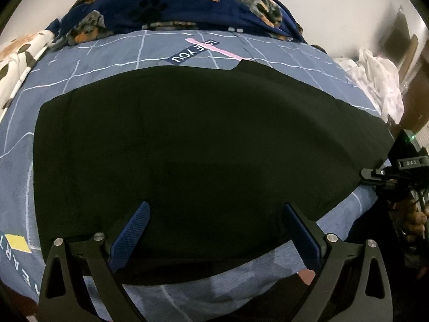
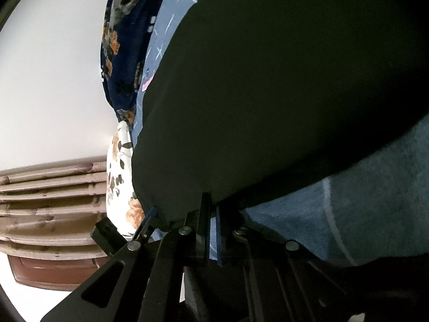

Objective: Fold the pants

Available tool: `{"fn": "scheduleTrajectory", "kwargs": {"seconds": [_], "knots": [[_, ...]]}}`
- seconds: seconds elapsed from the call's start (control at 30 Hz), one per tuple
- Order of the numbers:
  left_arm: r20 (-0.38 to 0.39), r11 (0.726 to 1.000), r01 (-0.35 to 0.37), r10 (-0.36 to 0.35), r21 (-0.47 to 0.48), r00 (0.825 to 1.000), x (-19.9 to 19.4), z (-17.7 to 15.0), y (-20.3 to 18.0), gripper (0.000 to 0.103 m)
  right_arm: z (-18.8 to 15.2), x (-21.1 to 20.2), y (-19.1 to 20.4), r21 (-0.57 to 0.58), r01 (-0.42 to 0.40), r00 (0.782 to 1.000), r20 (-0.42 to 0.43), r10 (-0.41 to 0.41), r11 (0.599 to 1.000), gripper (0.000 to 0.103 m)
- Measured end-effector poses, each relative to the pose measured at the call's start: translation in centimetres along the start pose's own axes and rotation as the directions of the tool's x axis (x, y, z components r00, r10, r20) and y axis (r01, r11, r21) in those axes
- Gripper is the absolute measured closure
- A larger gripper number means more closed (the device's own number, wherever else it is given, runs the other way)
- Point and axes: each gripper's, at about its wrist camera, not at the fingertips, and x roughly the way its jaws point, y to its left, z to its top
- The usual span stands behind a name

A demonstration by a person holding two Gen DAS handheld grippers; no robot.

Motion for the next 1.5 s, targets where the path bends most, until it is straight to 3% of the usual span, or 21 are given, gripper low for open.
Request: {"fn": "scheduleTrajectory", "kwargs": {"seconds": [0.33, 0.57, 0.77, 0.9, 1.03, 1.13, 1.27, 1.37, 1.5], "knots": [[0.011, 1.0, -0.024, 0.024, 0.0, 1.0, -0.5, -0.1, 1.1, 0.005, 0.3, 0.4, -0.5, 0.027, -0.026, 1.0, -0.014, 0.027, 0.999, 0.101], [-0.003, 0.991, -0.112, 0.112, 0.07, 0.994, -0.7, -0.5, 0.9, 0.005, 0.3, 0.3, -0.5, 0.015, -0.032, 0.999, -0.025, 0.033, 0.999, 0.101], [-0.021, 0.992, -0.121, 0.122, 0.036, 0.992, -1.7, -0.2, 1.6, 0.007, 0.2, 0.4, -0.6, 0.022, -0.042, 0.999, -0.028, 0.043, 0.999, 0.101], [0.035, 0.987, -0.156, 0.155, 0.04, 0.987, -3.2, 0.9, 0.5, 0.007, 0.1, 0.5, -0.7, 0.035, -0.05, 0.998, -0.03, 0.052, 0.998, 0.102], [0.07, 0.992, -0.121, 0.118, 0.036, 0.991, -3.2, 2.1, -1.0, 0.007, 0.1, 0.6, -0.8, 0.042, -0.058, 0.998, -0.033, 0.06, 0.997, 0.103], [0.031, 0.996, -0.079, 0.077, 0.042, 0.997, -0.9, 2.6, -2.5, 0.007, 0.2, 0.6, -0.9, 0.048, -0.063, 0.997, -0.032, 0.065, 0.997, 0.103], [0.032, 0.994, -0.03, 0.027, 0.104, 0.999, 0.5, 2.5, -5.7, 0.014, 0.2, 0.7, -0.9, 0.05, -0.066, 0.997, -0.032, 0.068, 0.997, 0.103], [0.09, 0.986, 0.016, -0.031, 0.166, 0.995, -0.1, 2.9, -8.6, 0.014, 0.3, 0.7, -0.9, 0.051, -0.068, 0.997, -0.033, 0.07, 0.996, 0.103], [0.074, 0.973, 0.075, -0.094, 0.217, 0.993, 0.8, 3.6, -12.0, 0.014, 0.6, 0.9, -0.9, 0.056, -0.074, 0.997, -0.034, 0.076, 0.996, 0.103]]}}
